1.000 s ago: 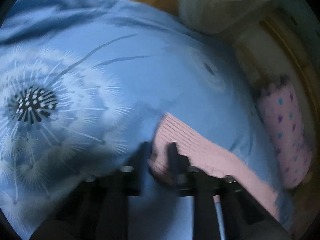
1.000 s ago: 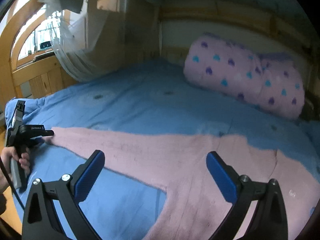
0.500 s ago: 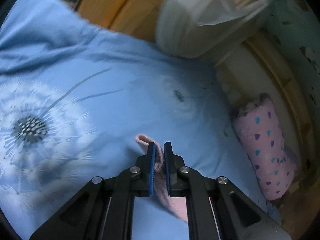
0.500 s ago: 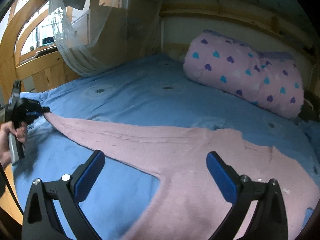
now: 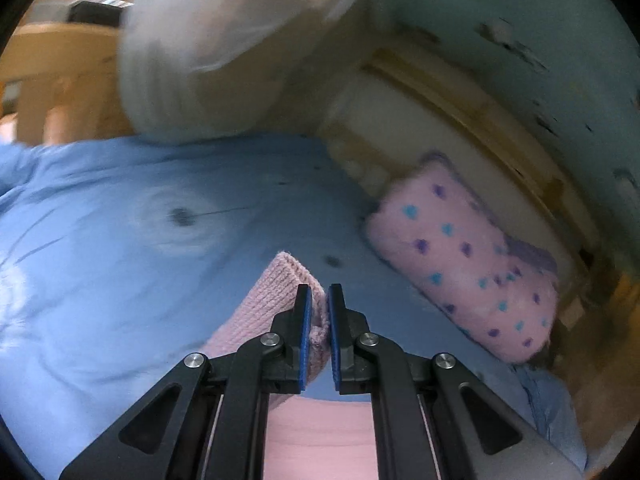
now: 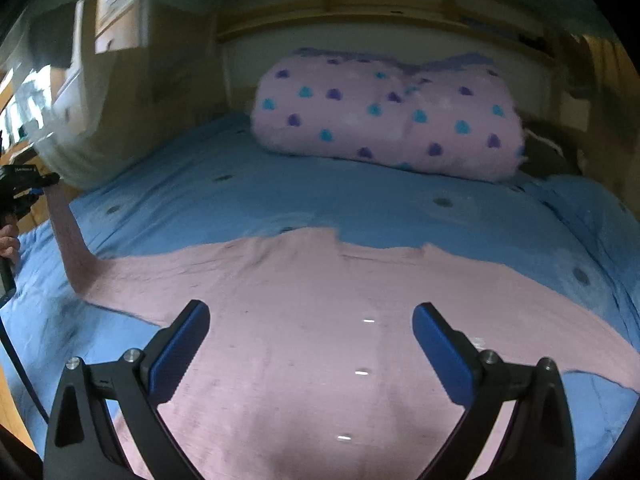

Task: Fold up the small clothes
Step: 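Lift the gripped sleeve cuff up off the bed with the left gripper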

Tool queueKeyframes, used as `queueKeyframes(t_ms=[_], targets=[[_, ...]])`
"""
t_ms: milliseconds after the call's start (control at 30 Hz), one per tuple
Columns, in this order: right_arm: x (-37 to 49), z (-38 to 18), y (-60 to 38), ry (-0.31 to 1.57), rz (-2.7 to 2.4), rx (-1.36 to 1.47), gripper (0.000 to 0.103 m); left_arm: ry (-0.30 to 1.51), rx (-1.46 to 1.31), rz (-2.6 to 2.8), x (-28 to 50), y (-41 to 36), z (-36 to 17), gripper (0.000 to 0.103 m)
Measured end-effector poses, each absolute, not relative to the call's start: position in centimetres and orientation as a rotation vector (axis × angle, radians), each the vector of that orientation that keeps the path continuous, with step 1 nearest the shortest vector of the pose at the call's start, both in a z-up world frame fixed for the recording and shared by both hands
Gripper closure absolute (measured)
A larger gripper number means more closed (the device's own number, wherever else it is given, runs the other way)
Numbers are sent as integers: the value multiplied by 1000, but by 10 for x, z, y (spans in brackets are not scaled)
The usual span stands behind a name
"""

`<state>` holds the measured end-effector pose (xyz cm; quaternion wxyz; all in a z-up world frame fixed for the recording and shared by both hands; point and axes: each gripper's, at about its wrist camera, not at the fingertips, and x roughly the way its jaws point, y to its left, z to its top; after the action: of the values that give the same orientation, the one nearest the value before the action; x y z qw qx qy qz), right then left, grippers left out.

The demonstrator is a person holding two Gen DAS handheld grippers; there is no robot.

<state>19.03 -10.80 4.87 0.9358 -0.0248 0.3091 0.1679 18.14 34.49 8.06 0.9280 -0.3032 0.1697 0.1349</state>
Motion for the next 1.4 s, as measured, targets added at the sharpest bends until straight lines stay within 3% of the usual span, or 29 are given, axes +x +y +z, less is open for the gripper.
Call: queueKeyframes(t_ms=[300,600,767,800,867,900,1067,1233,1400], targets=[[198,54,-201,635,215,1,0,335,-276,59,247,149,120,103],[195,46,-267,656,132,26,0,413,-29,-36,273,4,95,103],[194,41,-283,686,114,39,0,592,42,8,283,36,66,103],[194,41,-285,690,125,57,0,615,71,39,282,49,57,100],[192,41,-285,690,143,65,0,646,141,106,280,70,38,80],[192,40,-284,689,149,55,0,666,187,143,278,81,26,78],[191,36,-263,692,180,-26,0,779,487,136,250,108,-38,75],[192,34,-239,702,250,-67,0,857,506,52,238,111,-66,75],[195,32,-221,723,283,-64,0,842,414,98,250,117,-62,75]])
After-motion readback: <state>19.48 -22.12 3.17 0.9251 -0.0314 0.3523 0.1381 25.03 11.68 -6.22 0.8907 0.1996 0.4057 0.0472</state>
